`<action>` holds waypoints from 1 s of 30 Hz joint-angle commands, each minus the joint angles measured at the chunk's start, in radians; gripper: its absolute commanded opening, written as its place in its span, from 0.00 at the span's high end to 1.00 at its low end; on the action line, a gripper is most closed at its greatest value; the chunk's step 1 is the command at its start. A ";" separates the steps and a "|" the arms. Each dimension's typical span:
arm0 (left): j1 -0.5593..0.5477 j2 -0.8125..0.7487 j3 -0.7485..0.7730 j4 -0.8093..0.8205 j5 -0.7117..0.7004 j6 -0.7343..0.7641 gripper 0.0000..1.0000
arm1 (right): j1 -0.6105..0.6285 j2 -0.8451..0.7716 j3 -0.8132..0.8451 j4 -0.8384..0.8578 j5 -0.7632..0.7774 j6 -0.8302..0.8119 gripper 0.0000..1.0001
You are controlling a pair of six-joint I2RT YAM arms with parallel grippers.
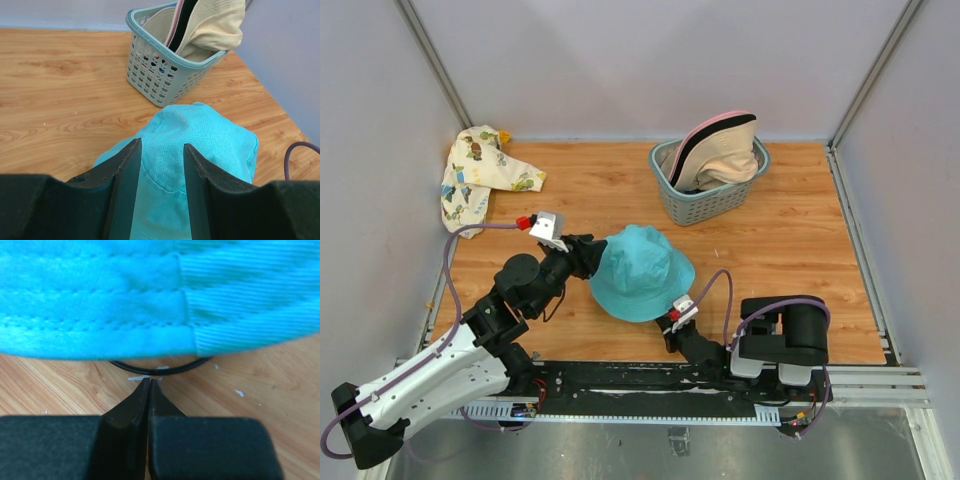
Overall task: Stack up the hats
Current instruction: Pick up the hat from the bin.
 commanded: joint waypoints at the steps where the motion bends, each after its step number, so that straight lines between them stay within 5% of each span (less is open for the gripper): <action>1: -0.005 -0.013 0.018 0.047 -0.029 0.001 0.56 | -0.010 -0.041 -0.041 -0.149 0.040 0.047 1.00; 8: -0.005 -0.015 0.020 0.047 -0.041 0.003 0.55 | -0.019 -0.072 -0.020 -0.255 0.059 0.048 0.99; 30: -0.005 -0.029 0.022 0.047 -0.134 0.007 0.49 | -0.226 0.088 0.184 -0.256 -0.209 -0.022 0.99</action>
